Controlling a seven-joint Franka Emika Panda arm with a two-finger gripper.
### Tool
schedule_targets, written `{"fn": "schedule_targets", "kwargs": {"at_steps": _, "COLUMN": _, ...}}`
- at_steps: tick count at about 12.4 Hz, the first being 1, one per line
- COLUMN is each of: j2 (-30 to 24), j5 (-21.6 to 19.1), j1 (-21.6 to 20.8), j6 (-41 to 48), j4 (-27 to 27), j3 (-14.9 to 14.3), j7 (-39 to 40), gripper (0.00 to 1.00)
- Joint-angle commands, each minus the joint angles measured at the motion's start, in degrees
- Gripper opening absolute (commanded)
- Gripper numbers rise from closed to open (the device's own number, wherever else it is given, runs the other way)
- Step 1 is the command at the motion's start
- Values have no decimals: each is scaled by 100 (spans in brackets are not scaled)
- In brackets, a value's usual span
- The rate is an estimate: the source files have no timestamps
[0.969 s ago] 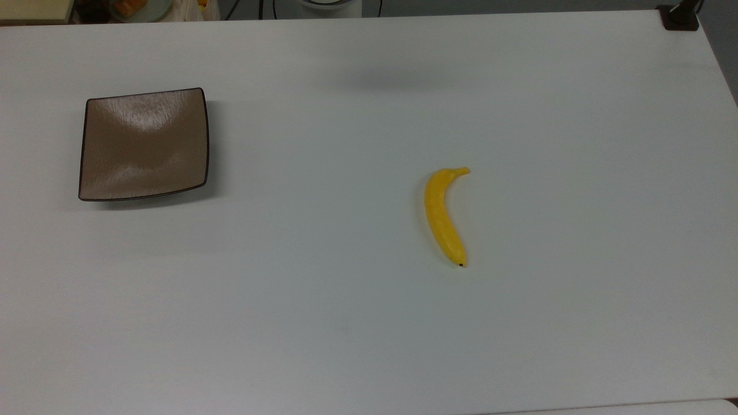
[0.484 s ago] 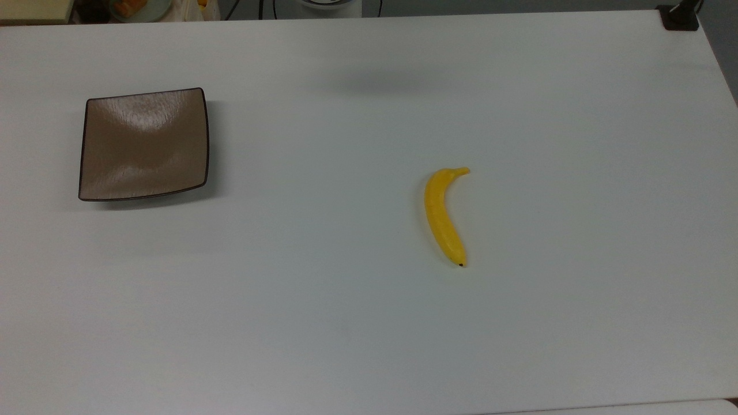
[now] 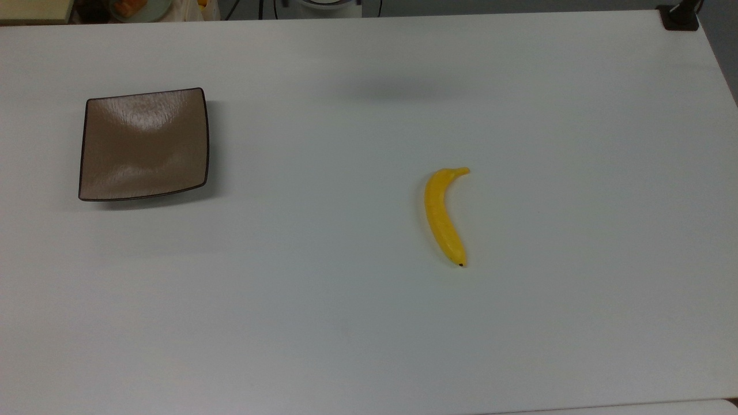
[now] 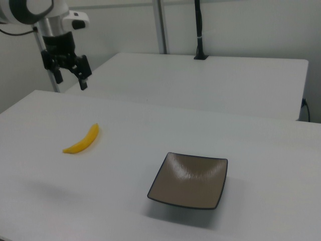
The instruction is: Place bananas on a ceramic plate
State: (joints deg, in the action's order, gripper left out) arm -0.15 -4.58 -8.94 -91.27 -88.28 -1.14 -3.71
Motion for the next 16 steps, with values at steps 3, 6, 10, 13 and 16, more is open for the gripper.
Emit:
{"fn": "schedule_targets", "kwargs": {"at_steps": 3, "j2": 1076, "j5": -140, "j1": -327, "j6": 549, "j4": 1610, "j3": 227, "j7": -1121, "gripper": 100}}
{"fn": "schedule_targets", "kwargs": {"at_steps": 6, "j2": 1902, "j5": -131, "j1": -433, "j6": 356, "j4": 2085, "j3": 675, "j7": -2010, "gripper": 100}}
{"fn": "schedule_targets", "kwargs": {"at_steps": 10, "j2": 2668, "j5": -35, "j1": -442, "j6": 76, "j4": 2394, "j3": 1054, "j7": -2335, "gripper": 100}}
{"fn": "schedule_targets", "kwargs": {"at_steps": 13, "j2": 3072, "j5": 228, "j1": -591, "j6": -504, "j4": 2376, "j3": 1072, "j7": -2582, "gripper": 100}}
{"fn": "schedule_targets", "kwargs": {"at_steps": 16, "j2": 3520, "j5": 492, "j1": -591, "j6": -1066, "j4": 2350, "j3": 1081, "j7": -2723, "gripper": 100}}
